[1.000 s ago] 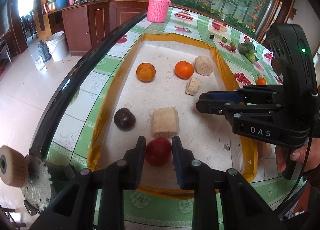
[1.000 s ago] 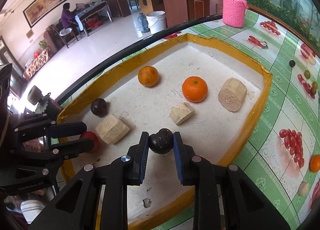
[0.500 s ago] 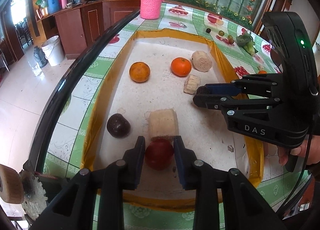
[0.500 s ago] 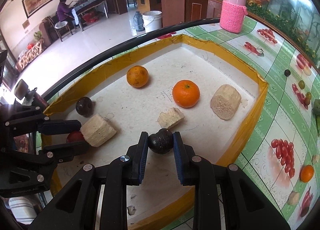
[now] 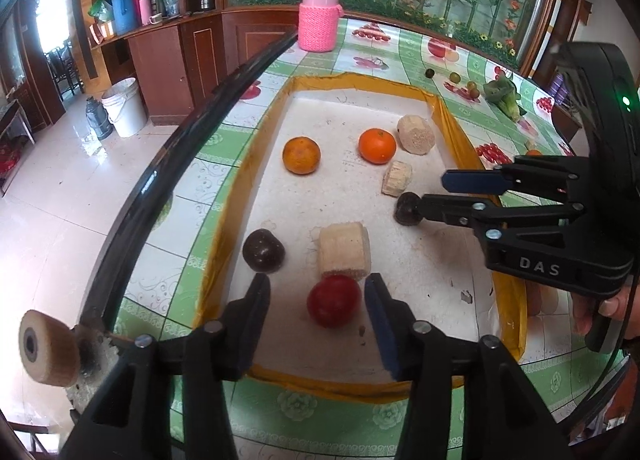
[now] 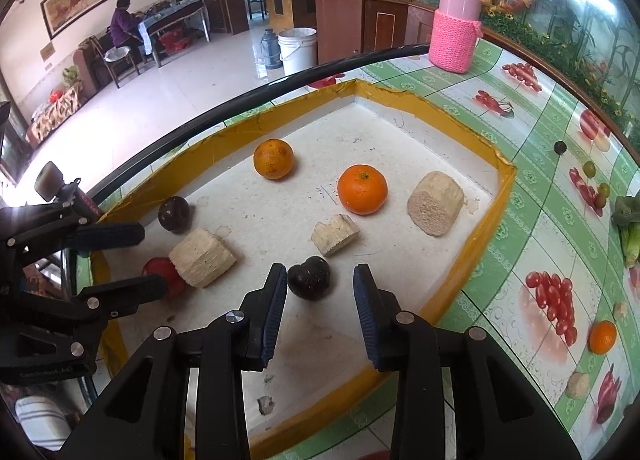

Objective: Organize fruits
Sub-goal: 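Grasp a mandarin with the left tool while the right tool grasps a round beige cake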

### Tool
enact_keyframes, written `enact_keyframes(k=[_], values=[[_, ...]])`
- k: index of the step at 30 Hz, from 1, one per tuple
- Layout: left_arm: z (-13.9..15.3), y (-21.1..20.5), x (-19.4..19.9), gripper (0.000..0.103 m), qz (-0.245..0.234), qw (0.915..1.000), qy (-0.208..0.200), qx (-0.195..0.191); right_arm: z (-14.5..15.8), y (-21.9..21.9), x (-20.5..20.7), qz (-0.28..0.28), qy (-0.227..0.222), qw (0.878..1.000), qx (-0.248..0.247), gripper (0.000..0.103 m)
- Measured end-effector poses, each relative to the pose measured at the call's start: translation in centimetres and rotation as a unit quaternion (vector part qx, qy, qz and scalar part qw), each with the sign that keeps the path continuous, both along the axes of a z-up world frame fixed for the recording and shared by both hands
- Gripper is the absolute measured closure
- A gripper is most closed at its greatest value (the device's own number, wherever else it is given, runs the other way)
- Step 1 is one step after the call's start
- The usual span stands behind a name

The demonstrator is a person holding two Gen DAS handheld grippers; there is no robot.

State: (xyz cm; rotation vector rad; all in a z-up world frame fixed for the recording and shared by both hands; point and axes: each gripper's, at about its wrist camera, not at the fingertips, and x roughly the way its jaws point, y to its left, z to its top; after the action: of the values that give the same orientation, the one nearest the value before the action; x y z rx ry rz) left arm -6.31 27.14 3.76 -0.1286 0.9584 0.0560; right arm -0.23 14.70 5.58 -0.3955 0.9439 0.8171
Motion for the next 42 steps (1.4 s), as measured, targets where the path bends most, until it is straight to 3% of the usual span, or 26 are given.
enact_keyframes(k=[11, 19, 26, 32, 41, 42], values=[[1.9, -1.6, -0.2, 0.034, -0.003, 0.9996, -0.017, 0.020, 2.3, -5.1, -1.3, -0.046, -0.002, 0.998, 0.036, 0.065], [3.1, -5.7, 1.3, 0.024, -0.039, 0.9989, -0.022, 0.018, 1.6, -11.0, -1.8, -0.104, 0.014, 0.994, 0.043, 0.063], [4.3, -10.7, 3.1, 0.015, -0.080, 0.9964, -0.028, 0.001, -0.4, -18.7, 0.3, -0.198, 0.045, 0.978, 0.054, 0.062], [4.4, -15.4, 5.0, 0.013, -0.120, 0.9925, -0.020, 0.010, -1.2, -24.1, 3.8, -0.266, 0.048, 0.961, 0.059, 0.061], [4.1, -19.3, 7.7, 0.013, -0.147, 0.9882, -0.004, 0.044, -2.7, -23.0, 7.9, -0.236, 0.055, 0.967, 0.071, 0.061], [4.1, -19.5, 8.1, 0.013, -0.147, 0.9879, -0.004, 0.048, -2.9, -22.7, 8.1, -0.229, 0.054, 0.969, 0.070, 0.066]])
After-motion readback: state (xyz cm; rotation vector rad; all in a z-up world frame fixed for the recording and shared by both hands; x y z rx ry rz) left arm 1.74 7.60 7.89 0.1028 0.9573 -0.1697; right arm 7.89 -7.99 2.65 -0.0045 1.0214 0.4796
